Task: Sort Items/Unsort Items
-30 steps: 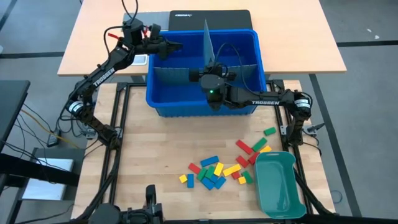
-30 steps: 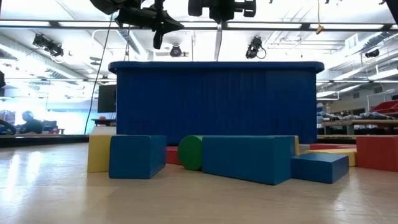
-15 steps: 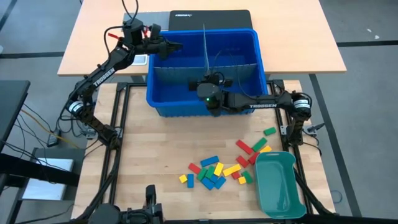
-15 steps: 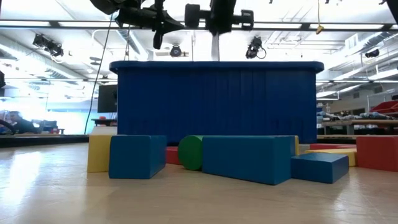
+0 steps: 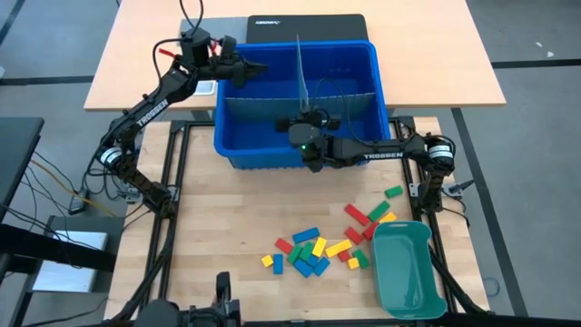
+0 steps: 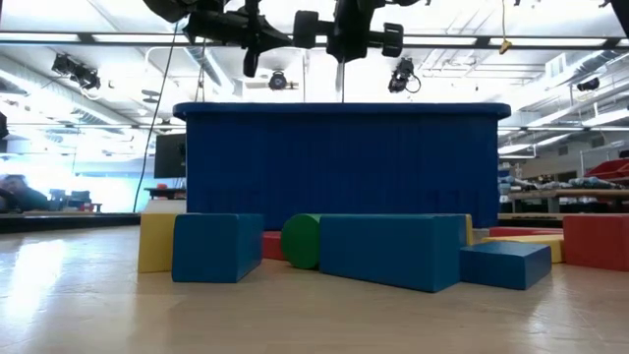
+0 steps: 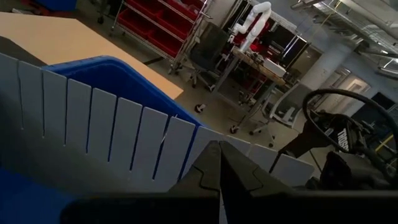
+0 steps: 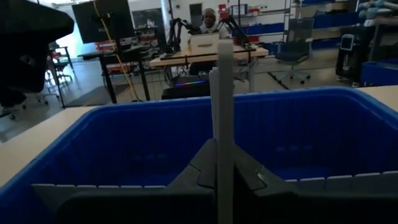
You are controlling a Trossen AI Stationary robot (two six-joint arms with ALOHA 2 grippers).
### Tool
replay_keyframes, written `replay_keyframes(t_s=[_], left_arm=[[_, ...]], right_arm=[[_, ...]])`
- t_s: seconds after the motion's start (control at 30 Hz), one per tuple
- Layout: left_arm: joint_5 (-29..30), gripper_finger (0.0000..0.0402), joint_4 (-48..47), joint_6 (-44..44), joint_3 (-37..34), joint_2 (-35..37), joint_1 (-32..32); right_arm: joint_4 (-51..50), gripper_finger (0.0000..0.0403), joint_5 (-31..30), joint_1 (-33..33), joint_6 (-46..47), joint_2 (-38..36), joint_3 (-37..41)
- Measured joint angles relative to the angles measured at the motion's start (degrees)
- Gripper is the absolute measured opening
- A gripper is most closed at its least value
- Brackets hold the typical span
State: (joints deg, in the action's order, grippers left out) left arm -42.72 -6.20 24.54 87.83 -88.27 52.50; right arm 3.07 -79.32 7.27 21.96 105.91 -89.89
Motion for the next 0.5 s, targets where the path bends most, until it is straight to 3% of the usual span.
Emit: replay_keyframes(t_s=[0.3,0.5], left_arm=[[-0.24,0.0005,-1.93,-3.93,0.01,0.01,-0.81],[1.01,0.0003,-25.08,-20.77,0.00,0.75,-2.85]], right_arm=[[0.57,0.0002,0.14,0.34,0.78,-0.04,0.00],[1.07,0.0001,0.86,0.60,-0.75,-0.07,-0.02]])
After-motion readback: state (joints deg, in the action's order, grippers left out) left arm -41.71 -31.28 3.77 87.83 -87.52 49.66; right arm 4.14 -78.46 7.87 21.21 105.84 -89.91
